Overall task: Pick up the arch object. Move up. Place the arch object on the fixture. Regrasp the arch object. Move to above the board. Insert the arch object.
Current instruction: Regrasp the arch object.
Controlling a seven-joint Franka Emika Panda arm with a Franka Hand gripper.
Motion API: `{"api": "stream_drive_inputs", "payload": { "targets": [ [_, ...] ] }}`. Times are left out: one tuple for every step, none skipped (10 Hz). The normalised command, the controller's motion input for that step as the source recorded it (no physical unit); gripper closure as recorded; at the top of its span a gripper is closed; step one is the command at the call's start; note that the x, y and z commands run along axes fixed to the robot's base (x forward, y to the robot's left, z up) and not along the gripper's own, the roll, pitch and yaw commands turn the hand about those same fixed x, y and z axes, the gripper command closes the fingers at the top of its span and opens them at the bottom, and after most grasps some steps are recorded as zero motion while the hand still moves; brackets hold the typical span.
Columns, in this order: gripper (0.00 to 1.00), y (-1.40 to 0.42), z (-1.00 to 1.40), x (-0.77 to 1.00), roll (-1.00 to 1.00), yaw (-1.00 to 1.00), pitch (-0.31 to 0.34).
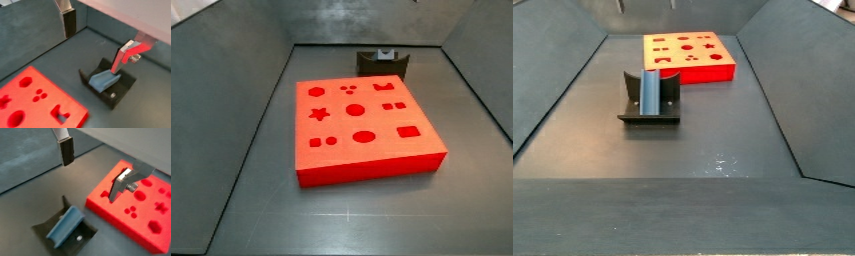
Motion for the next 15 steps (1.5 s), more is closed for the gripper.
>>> {"api": "stream_drive_inputs", "payload": {
  "targets": [
    [0.00, -0.02, 0.00, -0.01, 1.00, 0.02, 0.025],
    [0.00, -0.02, 0.01, -0.01, 1.00, 0.02, 0.030],
    [0.00, -0.02, 0.01, 0.00, 1.00, 0.02, 0.035],
    [0.00, -0.02, 0.00, 0.01, 1.00, 0.02, 0.038],
    [0.00, -0.02, -0.01, 0.03, 1.00, 0.03, 0.048],
    [0.00, -0.02, -0.01, 0.05, 1.00, 0.03, 0.062],
    [0.00, -0.03, -0.02, 0.07, 1.00, 0.04, 0.076],
    [0.00, -0.03, -0.02, 0.08, 1.00, 0.05, 0.093],
    [0.00, -0.03, -0.02, 0.09, 1.00, 0.05, 0.113],
    [0.00, -0.04, -0.01, 0.11, 1.00, 0.07, 0.147],
    [0.00, -0.04, -0.02, 0.12, 1.00, 0.09, 0.174],
    [0.00, -0.04, -0.03, 0.12, 1.00, 0.11, 0.191],
    [0.00, -0.05, -0.02, 0.12, 0.96, 0.17, 0.229],
    [0.00, -0.05, -0.02, 0.12, 0.77, 0.20, 0.211],
    [0.00, -0.05, -0.02, 0.12, 0.59, 0.22, 0.181]
  ]
}}
